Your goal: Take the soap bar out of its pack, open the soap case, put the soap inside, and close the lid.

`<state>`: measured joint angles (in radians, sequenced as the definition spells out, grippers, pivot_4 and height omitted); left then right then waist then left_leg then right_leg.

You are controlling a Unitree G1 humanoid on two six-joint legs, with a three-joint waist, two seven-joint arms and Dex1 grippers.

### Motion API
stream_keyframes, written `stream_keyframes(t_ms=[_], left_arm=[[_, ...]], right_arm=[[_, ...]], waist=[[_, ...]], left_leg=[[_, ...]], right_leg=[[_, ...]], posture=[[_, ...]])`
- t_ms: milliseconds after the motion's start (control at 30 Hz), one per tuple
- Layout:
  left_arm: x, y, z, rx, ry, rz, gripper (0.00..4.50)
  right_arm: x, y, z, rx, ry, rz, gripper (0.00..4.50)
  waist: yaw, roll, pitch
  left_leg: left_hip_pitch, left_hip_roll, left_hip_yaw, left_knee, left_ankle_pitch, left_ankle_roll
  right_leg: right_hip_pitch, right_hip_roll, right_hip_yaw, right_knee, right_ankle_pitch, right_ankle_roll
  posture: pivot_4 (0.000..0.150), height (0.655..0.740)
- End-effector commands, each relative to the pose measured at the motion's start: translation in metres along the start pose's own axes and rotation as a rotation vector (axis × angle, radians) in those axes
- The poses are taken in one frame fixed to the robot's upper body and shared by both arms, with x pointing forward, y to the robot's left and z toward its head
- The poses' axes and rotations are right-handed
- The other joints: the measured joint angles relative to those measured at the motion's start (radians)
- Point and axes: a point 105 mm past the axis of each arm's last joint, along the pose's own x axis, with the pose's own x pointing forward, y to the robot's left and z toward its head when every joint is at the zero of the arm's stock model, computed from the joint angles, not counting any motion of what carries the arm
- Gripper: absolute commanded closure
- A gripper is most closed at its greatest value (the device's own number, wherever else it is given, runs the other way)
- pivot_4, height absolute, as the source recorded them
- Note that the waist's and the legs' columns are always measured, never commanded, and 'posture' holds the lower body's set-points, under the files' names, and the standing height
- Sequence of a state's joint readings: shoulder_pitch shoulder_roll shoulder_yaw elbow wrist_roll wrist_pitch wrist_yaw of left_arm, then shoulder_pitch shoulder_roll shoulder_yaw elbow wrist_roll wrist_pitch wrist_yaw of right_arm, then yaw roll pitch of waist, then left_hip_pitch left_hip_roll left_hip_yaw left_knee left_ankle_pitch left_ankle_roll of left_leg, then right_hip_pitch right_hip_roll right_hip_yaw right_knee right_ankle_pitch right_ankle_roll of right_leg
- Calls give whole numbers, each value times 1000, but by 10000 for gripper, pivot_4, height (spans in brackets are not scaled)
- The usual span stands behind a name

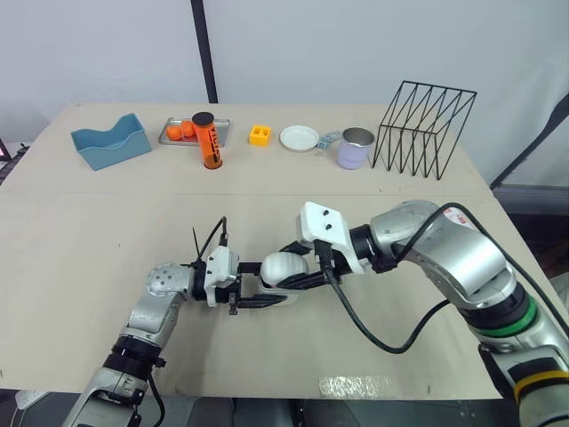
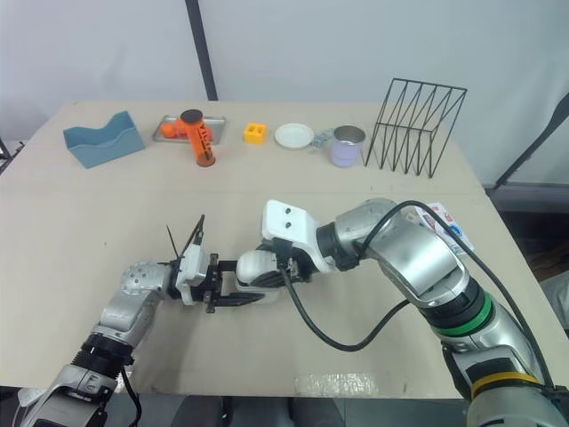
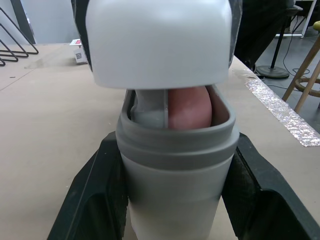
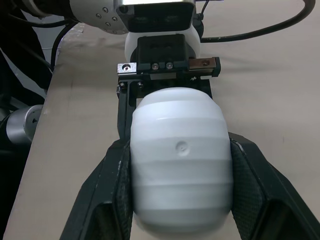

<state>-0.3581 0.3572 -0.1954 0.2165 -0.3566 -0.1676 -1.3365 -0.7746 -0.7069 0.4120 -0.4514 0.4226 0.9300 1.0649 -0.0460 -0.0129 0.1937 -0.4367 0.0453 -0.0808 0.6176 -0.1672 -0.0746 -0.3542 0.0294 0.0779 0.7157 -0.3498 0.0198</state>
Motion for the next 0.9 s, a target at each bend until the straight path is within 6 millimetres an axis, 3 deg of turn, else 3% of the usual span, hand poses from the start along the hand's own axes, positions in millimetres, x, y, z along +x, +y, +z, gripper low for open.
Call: stream_keyframes(t_ms=[33, 900], left_arm=[[0, -1, 0, 1, 8, 6, 25786], [-1, 0, -1, -24, 16, 9, 25786]], right_arm=[[-1, 5, 12, -57, -7, 10, 26004], [7, 8, 1, -26, 46, 29, 26004]], waist=[[0, 0, 0], [0, 0, 0]], left_leg=[[0, 0, 0, 0, 0, 0], [0, 0, 0, 0, 0, 0]], right_leg=[[0, 0, 0, 0, 0, 0], [0, 0, 0, 0, 0, 0]], posture=[[1500, 7400], [1500, 7400]])
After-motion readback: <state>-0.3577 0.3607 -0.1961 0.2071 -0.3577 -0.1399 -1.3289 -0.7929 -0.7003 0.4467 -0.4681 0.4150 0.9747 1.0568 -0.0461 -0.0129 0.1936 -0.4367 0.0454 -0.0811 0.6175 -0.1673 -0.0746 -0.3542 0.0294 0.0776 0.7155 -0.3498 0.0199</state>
